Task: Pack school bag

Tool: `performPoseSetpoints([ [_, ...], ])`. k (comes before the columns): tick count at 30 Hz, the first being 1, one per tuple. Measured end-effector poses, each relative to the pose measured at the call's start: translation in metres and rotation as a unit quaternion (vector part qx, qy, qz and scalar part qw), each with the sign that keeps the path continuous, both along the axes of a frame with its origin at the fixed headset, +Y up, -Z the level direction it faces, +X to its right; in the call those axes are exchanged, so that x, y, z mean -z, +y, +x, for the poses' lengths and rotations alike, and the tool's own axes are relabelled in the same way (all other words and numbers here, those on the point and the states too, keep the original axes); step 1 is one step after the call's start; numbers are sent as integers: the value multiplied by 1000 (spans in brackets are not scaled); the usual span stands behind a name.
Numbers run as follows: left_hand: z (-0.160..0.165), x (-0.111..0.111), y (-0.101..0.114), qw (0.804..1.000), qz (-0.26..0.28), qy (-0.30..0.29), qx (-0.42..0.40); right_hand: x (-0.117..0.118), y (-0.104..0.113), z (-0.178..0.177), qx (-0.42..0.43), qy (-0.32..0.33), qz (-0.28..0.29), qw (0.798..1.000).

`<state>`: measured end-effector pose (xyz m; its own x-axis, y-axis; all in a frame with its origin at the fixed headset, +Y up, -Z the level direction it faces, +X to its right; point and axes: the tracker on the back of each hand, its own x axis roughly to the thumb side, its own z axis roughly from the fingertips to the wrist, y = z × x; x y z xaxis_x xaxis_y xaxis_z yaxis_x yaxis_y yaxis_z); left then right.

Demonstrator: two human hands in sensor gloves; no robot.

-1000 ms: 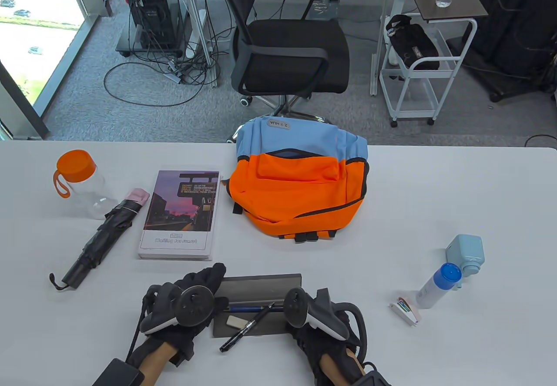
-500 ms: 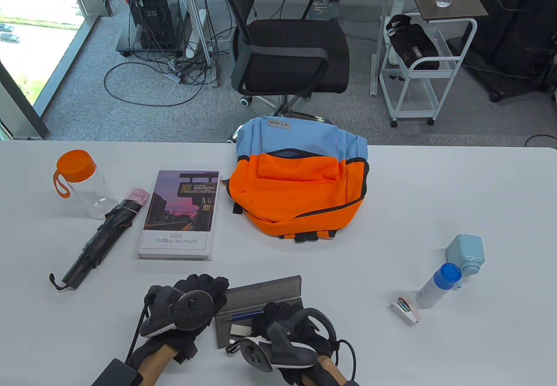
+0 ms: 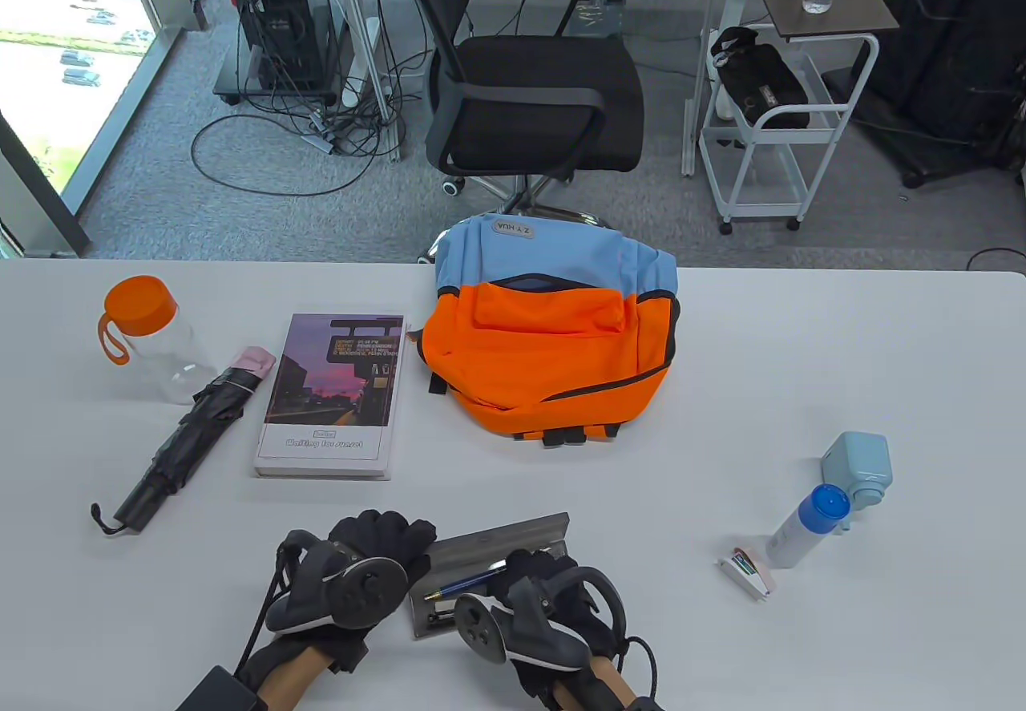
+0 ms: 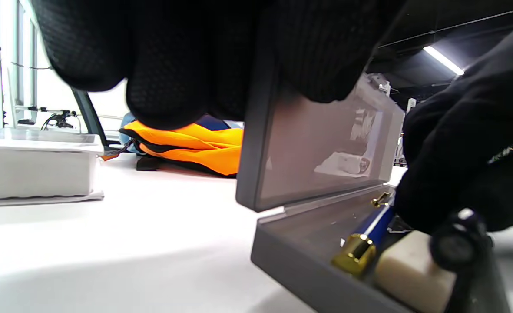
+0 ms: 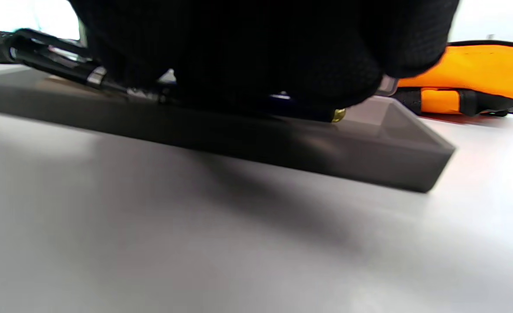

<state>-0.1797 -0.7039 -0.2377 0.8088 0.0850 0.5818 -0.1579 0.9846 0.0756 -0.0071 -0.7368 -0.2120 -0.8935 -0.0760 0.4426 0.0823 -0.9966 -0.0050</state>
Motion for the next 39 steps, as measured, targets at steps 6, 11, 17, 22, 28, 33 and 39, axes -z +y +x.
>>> performPoseSetpoints([
  [6, -2, 4, -3, 1000, -4, 21, 2, -7, -3, -5, 11, 105, -6, 994],
  [11, 0, 4, -2, 1000, -3, 18, 1, -9, 0, -13, -12, 59, 18, 998],
  [17, 7, 1, 2, 1000, -11, -16, 19, -1, 3, -1, 3, -16, 18, 1000],
  [22, 9, 0, -4, 1000, -23, -3, 13, -4, -6, 0, -68, -17, 79, 994],
  [28, 4, 1, -4, 1000, -6, 12, 22, -13, 26, 0, 22, 18, 104, 994],
  [33, 2, 0, 0, 999, 10, -12, 28, -18, 52, 18, 80, 15, 208, 975],
  [39, 13, -9, 1, 995, 60, -51, 59, -2, 27, 37, 28, 14, 18, 999],
])
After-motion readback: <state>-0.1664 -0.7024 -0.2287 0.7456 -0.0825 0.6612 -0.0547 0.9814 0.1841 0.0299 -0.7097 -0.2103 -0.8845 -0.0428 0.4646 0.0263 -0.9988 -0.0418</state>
